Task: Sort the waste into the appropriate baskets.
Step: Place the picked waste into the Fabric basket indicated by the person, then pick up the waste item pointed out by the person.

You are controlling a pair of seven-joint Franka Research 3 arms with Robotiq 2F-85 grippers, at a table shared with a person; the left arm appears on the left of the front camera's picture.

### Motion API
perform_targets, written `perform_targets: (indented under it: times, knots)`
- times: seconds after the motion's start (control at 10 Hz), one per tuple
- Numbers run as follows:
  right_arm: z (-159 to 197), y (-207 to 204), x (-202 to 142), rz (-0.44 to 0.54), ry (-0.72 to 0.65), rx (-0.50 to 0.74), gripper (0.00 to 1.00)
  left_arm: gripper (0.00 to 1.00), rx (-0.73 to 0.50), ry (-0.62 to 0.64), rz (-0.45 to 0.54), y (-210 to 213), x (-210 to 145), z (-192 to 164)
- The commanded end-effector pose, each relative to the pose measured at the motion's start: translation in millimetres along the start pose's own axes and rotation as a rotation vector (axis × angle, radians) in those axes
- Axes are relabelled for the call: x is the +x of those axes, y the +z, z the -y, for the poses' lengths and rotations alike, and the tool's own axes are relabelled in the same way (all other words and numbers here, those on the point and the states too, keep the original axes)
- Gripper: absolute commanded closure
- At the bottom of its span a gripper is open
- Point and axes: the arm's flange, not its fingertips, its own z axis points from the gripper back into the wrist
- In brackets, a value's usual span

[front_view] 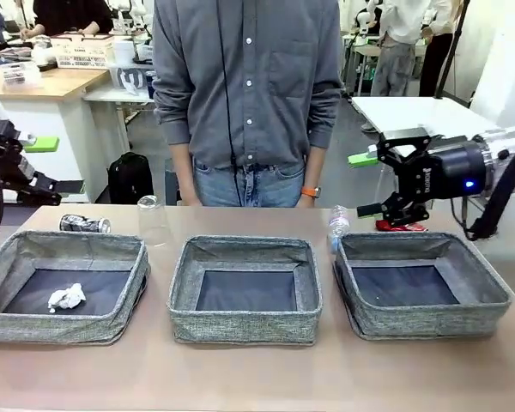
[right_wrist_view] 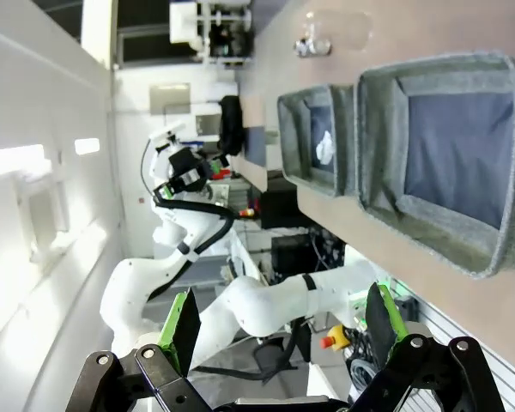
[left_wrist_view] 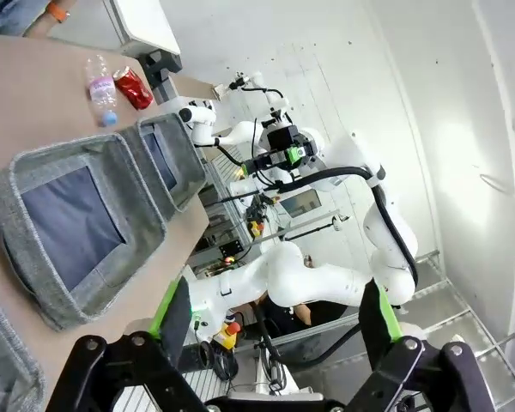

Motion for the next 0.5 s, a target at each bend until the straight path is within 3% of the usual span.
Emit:
perform_targets:
  times: [0.0,0.4]
  knots:
    - [-8.2,3.9,0.8,0.012,-0.005,0.025,0.0,0.0,-0.029,-0.005,0.004,-4.1,1.3,1.1]
    - [-8.2,3.9,0.8,0.012,-0.005,0.025,0.0,0.0,-0.029,-0.005,0.004,-4.1,1.3,1.1]
